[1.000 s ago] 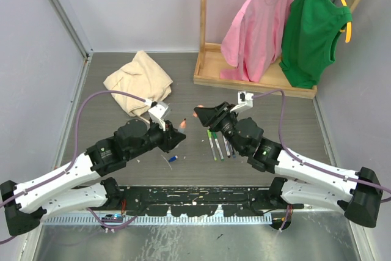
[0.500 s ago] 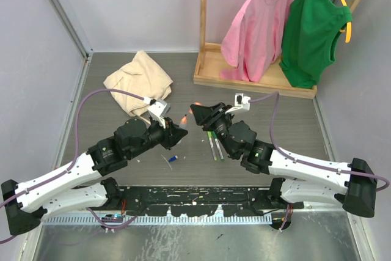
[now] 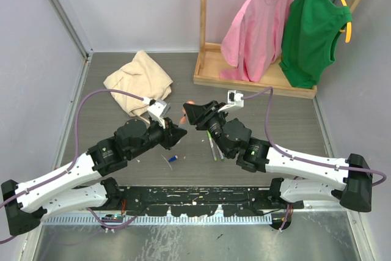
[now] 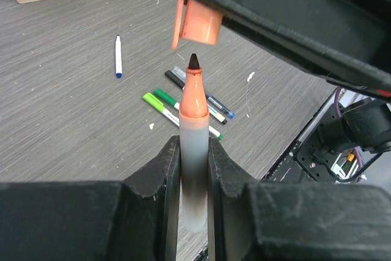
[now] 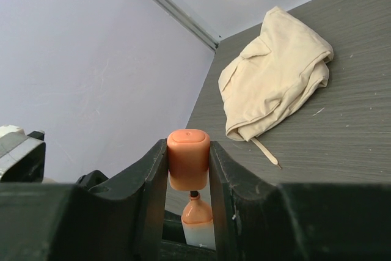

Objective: Insert the pens into the pen caps
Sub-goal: Insert the pen cap onto the pen.

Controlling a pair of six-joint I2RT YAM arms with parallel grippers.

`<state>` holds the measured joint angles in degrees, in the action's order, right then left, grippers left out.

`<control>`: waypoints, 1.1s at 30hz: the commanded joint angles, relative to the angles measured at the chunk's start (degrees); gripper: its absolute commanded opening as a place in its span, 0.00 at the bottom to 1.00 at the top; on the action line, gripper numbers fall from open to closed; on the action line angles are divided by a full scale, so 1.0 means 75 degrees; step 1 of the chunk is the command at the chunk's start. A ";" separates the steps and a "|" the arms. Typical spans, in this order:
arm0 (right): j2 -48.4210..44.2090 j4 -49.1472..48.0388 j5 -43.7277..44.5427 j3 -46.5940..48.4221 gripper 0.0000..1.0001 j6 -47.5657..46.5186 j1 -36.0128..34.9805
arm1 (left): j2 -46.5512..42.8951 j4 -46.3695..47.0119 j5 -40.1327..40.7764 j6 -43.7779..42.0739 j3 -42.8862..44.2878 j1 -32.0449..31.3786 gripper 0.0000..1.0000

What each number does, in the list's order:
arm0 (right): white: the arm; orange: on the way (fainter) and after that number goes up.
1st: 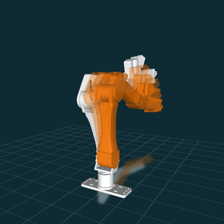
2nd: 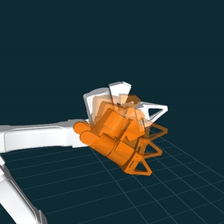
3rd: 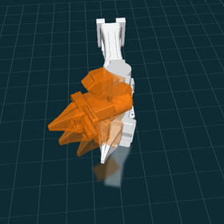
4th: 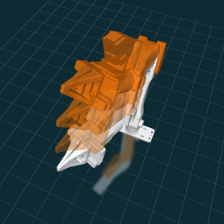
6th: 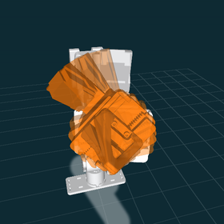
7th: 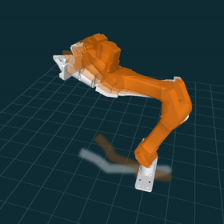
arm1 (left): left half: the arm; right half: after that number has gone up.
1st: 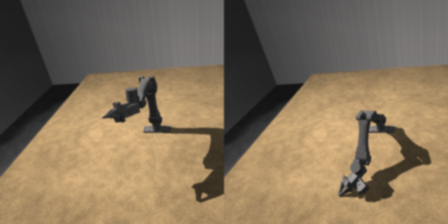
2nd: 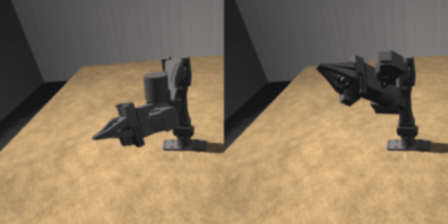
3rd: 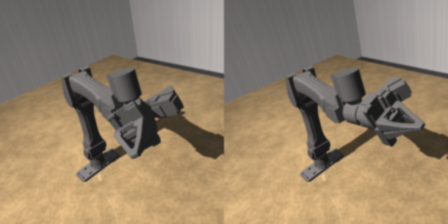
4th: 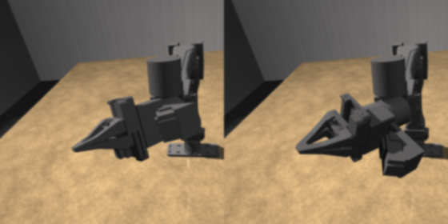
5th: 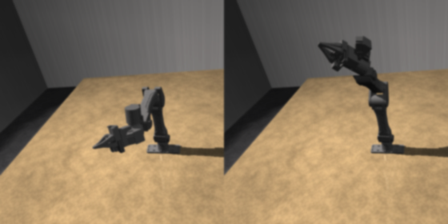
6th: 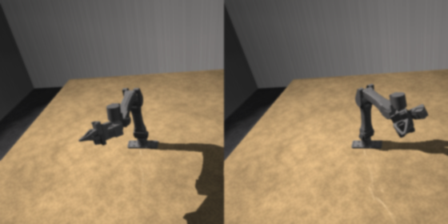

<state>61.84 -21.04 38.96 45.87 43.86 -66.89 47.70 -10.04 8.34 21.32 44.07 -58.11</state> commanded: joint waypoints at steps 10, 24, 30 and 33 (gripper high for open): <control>0.0204 0.0231 0.0153 0.0427 0.00 -0.0058 -0.0127 | -0.0182 0.0315 0.0228 -0.0174 0.0032 -0.0025 0.00; 0.0222 0.0392 -0.0215 0.0476 0.00 -0.0269 -0.0209 | -0.0109 0.0202 0.0376 -0.0174 0.0120 -0.0028 0.00; 0.0305 0.0614 -0.0222 0.0453 0.00 -0.0188 -0.0232 | -0.0048 0.0203 0.0387 -0.0193 0.0186 -0.0027 0.00; 0.0378 0.0751 -0.0282 0.0499 0.00 -0.0176 -0.0254 | -0.0028 0.0193 0.0415 -0.0194 0.0212 -0.0028 0.00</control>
<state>64.29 -15.99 37.21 46.76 42.76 -68.20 47.57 -11.22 10.17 20.88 43.79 -58.13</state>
